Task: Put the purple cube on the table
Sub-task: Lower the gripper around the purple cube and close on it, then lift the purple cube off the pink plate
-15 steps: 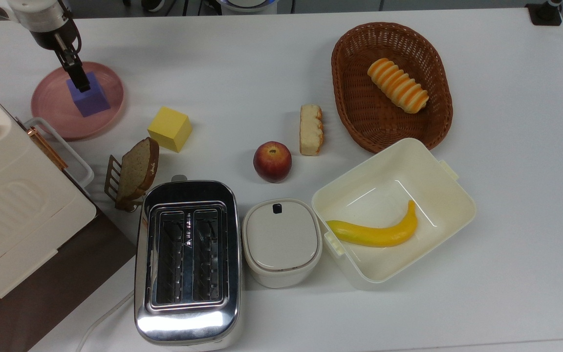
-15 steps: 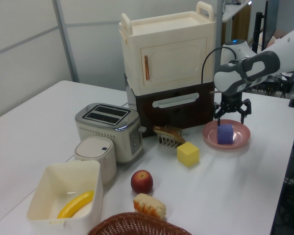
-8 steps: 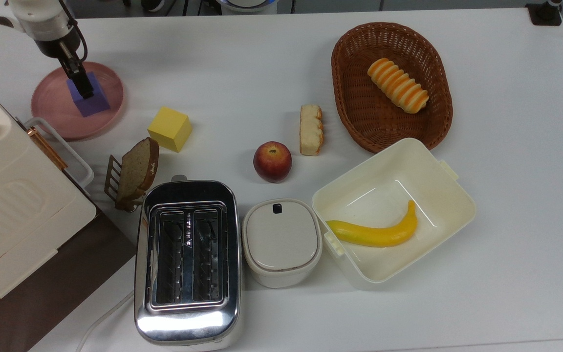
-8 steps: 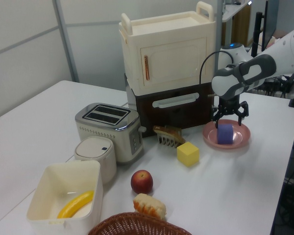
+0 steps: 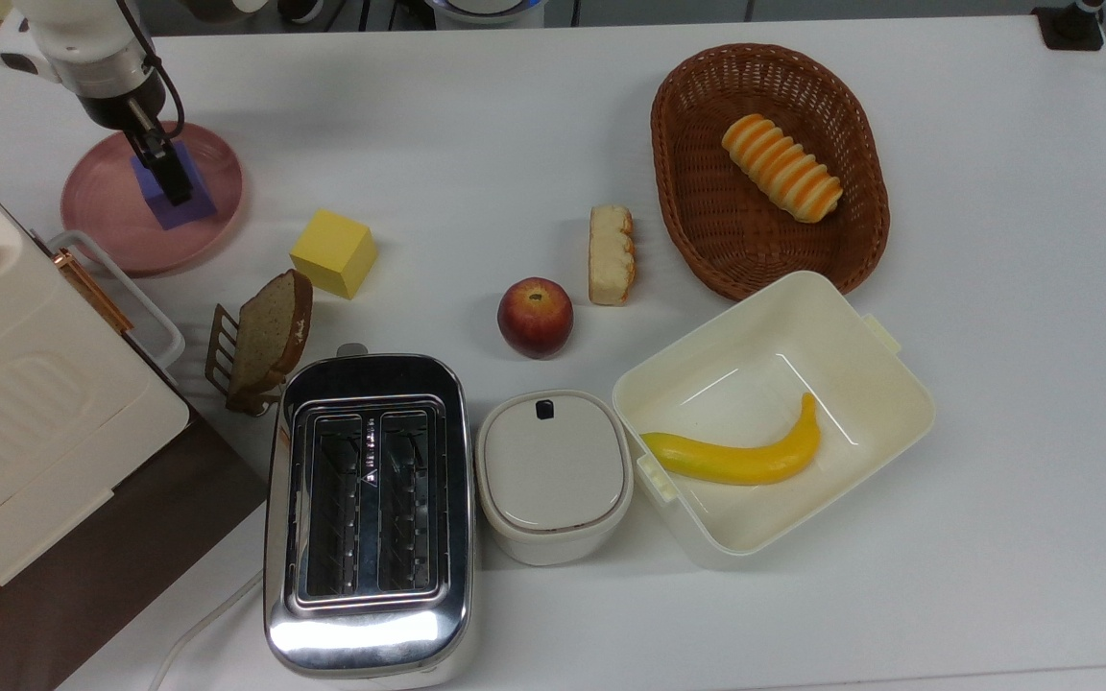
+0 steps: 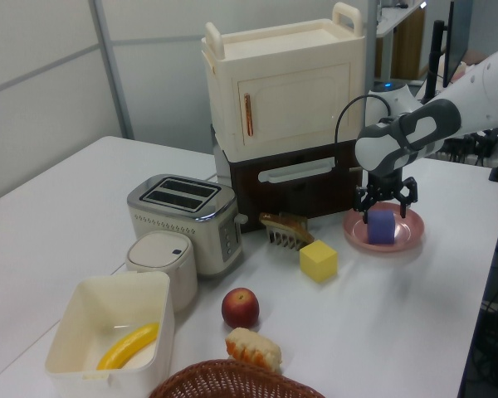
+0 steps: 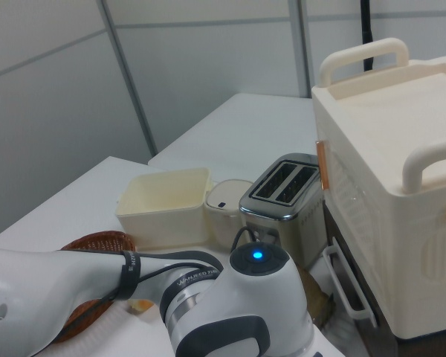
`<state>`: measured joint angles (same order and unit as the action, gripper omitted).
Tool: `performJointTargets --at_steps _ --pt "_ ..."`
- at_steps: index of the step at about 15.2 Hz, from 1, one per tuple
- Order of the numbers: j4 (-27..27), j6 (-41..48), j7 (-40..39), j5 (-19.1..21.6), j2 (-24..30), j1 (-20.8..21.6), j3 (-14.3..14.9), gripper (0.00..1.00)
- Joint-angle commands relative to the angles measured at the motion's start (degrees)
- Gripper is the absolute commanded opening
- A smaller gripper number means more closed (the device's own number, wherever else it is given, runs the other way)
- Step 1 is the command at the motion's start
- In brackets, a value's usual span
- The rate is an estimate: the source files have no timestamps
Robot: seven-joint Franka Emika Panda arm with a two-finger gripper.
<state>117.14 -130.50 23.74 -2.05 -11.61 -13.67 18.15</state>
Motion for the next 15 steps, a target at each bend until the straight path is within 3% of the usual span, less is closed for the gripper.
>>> performJointTargets --at_steps 1,10,15 --pt "0.5 -2.0 -1.9 -0.7 0.4 0.6 0.3 0.26" --pt "0.5 -1.1 -1.9 -0.7 2.3 0.8 -0.7 0.26" --pt "0.3 8.7 -1.2 -0.7 11.1 1.2 -6.4 0.27"
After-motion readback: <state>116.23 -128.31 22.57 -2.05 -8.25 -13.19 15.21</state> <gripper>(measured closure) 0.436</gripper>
